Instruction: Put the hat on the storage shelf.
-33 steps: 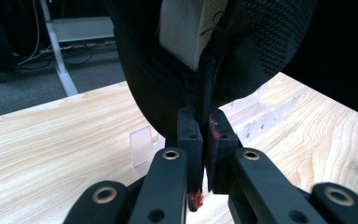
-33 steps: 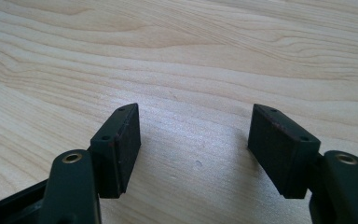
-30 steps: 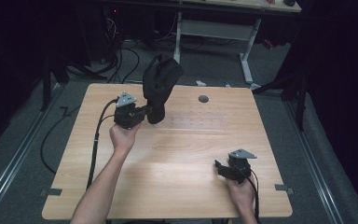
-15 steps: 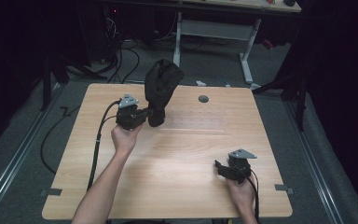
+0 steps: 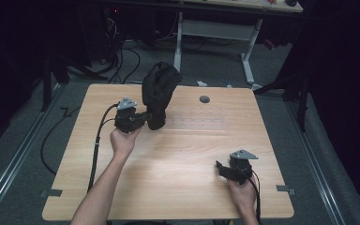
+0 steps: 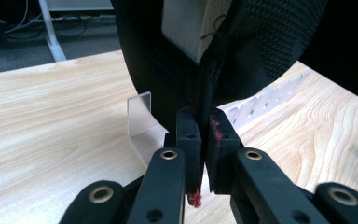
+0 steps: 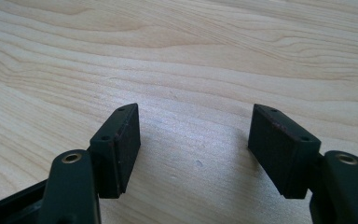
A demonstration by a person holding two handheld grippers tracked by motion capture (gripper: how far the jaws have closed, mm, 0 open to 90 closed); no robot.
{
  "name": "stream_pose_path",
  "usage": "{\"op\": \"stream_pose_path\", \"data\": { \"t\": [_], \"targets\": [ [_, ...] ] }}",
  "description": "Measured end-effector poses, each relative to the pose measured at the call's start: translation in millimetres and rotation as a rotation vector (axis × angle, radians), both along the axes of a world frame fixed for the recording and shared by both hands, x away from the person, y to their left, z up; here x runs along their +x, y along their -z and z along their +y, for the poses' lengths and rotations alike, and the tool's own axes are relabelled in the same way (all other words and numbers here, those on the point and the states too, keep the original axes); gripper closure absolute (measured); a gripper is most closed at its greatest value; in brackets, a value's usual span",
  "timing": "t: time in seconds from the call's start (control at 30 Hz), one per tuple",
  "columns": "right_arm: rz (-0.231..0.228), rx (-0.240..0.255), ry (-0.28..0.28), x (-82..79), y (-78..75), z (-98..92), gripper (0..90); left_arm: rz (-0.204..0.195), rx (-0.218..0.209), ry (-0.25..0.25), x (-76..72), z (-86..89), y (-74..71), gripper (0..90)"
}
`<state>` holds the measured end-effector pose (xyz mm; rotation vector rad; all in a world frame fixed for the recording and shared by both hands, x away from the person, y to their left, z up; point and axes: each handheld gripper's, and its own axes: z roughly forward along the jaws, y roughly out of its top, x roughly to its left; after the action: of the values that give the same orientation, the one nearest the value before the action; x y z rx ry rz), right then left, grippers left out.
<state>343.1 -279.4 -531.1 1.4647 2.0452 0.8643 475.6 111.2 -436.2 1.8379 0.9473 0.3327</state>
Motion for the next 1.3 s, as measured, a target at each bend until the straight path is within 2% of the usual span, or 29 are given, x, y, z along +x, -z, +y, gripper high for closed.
{"op": "stream_pose_path", "data": {
  "t": [0.27,0.43,0.57,0.83,1.3],
  "targets": [
    [0.0,0.0,0.0,0.0,0.0,0.0,34.2,0.019,0.008,-0.002,-2.1,1.8,0.6,77.6],
    [0.0,0.0,0.0,0.0,0.0,0.0,34.2,0.026,0.016,-0.017,-3.2,3.5,0.1,66.3],
    [0.0,0.0,0.0,0.0,0.0,0.0,34.2,0.024,0.006,-0.022,-5.0,5.8,-1.0,59.8],
    [0.0,0.0,0.0,0.0,0.0,0.0,34.2,0.02,0.017,-0.014,-9.8,5.8,-4.6,51.6],
    [0.001,0.0,0.0,0.0,0.0,0.0,34.2,-0.002,0.016,-0.004,-19.7,12.7,-14.8,46.3]
  ]
}}
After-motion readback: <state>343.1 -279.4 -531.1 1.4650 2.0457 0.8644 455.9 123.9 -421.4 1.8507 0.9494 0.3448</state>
